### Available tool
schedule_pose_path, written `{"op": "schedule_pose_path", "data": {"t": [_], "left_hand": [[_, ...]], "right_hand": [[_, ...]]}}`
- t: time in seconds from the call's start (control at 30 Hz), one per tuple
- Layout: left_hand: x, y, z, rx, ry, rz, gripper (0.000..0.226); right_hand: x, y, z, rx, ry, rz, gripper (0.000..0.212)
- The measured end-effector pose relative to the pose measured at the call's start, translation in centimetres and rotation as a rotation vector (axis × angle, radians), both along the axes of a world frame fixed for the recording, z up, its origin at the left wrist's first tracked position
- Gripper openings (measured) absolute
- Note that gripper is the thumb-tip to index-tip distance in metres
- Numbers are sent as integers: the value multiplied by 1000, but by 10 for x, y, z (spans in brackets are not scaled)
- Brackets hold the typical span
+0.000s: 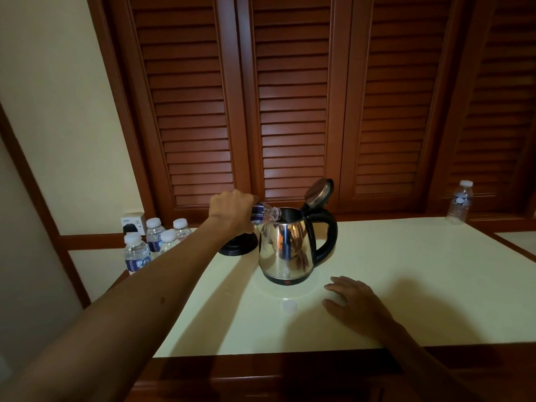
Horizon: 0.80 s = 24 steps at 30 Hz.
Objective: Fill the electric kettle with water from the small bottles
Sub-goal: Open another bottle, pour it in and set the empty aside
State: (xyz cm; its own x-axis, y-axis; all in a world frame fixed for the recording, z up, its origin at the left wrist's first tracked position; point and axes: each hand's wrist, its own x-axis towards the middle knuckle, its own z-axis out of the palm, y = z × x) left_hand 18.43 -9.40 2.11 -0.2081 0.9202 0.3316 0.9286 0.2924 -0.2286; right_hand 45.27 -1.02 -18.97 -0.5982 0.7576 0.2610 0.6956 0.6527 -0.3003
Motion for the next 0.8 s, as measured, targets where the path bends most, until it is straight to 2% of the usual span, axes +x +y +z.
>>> {"op": "schedule_pose_path", "data": {"t": [0.8], "left_hand": [[1,12,4,-21,123,5,54]], "right_hand": [[0,4,-3,-9,37,-1,48]]}}
